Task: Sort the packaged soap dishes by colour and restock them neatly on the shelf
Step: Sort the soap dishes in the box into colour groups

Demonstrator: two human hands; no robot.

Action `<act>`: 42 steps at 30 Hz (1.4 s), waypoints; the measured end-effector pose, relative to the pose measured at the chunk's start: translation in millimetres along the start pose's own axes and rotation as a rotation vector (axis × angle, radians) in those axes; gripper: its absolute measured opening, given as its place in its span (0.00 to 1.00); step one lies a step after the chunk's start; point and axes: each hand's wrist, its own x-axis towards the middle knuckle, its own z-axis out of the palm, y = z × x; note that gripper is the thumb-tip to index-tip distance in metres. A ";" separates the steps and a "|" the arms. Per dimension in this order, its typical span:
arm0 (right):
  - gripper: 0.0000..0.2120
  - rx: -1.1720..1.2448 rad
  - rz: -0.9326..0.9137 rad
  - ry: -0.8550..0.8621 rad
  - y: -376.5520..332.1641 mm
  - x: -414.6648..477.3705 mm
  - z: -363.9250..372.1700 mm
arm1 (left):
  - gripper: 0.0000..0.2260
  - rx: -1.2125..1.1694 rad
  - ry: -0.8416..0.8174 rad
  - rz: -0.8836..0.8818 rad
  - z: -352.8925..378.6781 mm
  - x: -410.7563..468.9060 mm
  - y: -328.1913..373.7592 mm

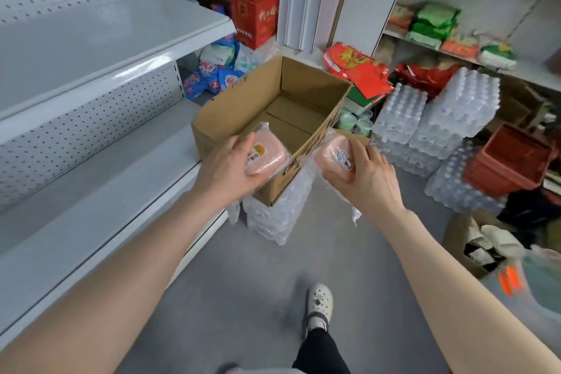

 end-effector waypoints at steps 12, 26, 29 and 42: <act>0.40 0.094 -0.275 -0.041 105.4 243.0 71.1 | 0.37 0.039 0.031 -0.301 80.6 173.2 30.8; 0.38 0.155 -0.560 -0.315 79.7 441.1 201.0 | 0.37 0.009 -0.064 -0.575 123.4 294.6 -28.9; 0.39 0.039 -0.654 -0.496 78.6 461.7 236.3 | 0.37 0.017 -0.085 -0.639 139.5 302.8 -31.2; 0.39 -0.224 -0.975 -0.850 55.1 519.6 413.3 | 0.38 0.013 -0.148 -0.979 221.1 308.5 -22.6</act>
